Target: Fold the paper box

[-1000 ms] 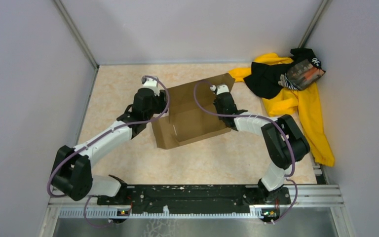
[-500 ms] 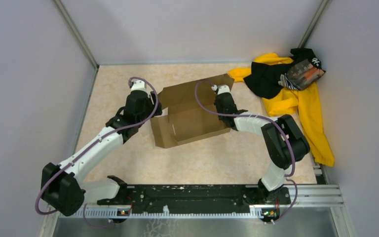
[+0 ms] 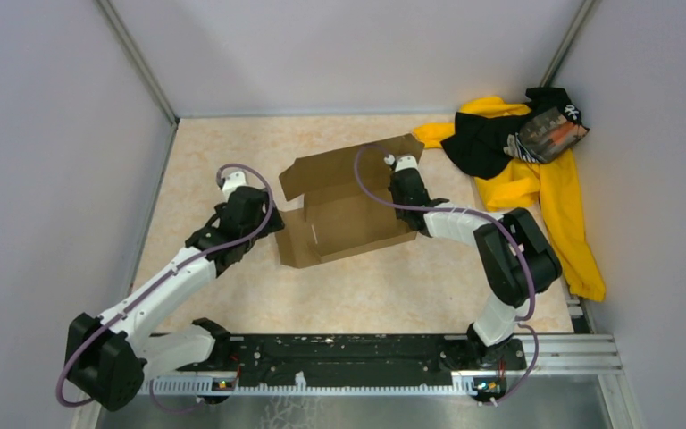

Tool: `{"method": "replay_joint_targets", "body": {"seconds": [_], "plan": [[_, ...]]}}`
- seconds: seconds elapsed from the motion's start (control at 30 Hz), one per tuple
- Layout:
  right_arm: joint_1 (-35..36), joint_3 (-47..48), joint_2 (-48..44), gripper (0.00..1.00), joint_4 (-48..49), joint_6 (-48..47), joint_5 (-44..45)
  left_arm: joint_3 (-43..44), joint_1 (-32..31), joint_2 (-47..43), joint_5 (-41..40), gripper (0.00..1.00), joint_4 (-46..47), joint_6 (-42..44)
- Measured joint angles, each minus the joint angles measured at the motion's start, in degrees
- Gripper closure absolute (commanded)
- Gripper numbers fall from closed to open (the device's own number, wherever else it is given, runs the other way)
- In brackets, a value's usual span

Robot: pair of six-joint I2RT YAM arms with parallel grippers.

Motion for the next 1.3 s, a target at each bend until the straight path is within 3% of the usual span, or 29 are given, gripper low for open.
{"method": "replay_joint_targets", "body": {"seconds": [0.03, 0.2, 0.3, 0.6, 0.83, 1.3], "plan": [[0.0, 0.0, -0.1, 0.74, 0.0, 0.1, 0.0, -0.5, 0.1, -0.5, -0.4, 0.18, -0.3, -0.9], [0.0, 0.0, -0.3, 0.74, -0.2, 0.3, -0.1, -1.9, 1.1, 1.5, -0.7, 0.63, -2.0, -5.2], [0.0, 0.0, -0.9, 0.74, -0.5, 0.3, -0.1, -3.0, 2.2, 4.7, 0.0, 0.74, -2.2, -6.8], [0.0, 0.0, -1.7, 0.74, -0.7, 0.3, -0.3, -7.3, 4.5, 6.7, 1.9, 0.72, -0.9, -8.8], [0.0, 0.0, -1.7, 0.73, -0.6, 0.3, -0.5, -11.9, 5.5, 10.1, 8.3, 0.55, 7.7, -8.9], [0.0, -0.1, -1.7, 0.73, -0.4, 0.9, -0.6, -18.5, 5.9, 11.1, 21.1, 0.56, 26.8, -8.6]]}}
